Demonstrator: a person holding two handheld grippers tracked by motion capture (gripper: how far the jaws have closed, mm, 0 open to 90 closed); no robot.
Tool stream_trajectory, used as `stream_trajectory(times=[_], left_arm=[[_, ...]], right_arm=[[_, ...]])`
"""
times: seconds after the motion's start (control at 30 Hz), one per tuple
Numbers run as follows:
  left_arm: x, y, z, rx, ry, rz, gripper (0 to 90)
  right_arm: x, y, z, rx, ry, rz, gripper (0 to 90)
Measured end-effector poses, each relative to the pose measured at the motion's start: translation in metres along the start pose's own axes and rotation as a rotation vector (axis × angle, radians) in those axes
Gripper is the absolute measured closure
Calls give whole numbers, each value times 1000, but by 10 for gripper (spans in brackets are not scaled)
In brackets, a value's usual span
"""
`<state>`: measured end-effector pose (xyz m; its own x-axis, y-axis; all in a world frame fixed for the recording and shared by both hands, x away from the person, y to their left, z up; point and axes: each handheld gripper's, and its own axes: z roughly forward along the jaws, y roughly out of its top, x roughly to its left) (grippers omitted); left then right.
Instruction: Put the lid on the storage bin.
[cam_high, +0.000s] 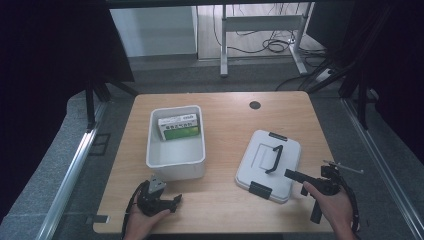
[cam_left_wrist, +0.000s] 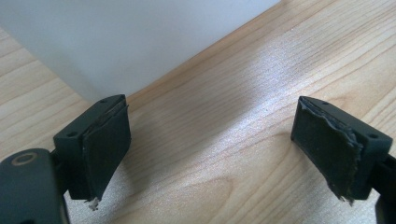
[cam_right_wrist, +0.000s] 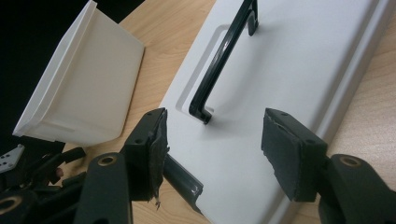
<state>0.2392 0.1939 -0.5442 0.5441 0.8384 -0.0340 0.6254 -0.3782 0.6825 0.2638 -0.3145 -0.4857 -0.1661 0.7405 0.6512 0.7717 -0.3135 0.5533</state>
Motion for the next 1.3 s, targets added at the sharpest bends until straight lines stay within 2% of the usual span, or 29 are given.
stream_trajectory(times=[0.37, 0.57, 0.77, 1.0, 1.3], left_arm=[[0, 0, 0, -1, -1, 0, 119], [0, 0, 0, -2, 1, 2, 122], [0, -1, -1, -1, -1, 0, 123], [0, -1, -1, -1, 0, 0, 123], [0, -1, -1, -1, 1, 1, 123]], right_arm=[[6, 2, -2, -9, 9, -8, 407], [14, 10, -2, -31, 17, -22, 408], [27, 22, -3, -29, -4, -33, 408], [37, 37, -6, 2, -36, -12, 407], [53, 56, -1, 53, -54, -35, 409]])
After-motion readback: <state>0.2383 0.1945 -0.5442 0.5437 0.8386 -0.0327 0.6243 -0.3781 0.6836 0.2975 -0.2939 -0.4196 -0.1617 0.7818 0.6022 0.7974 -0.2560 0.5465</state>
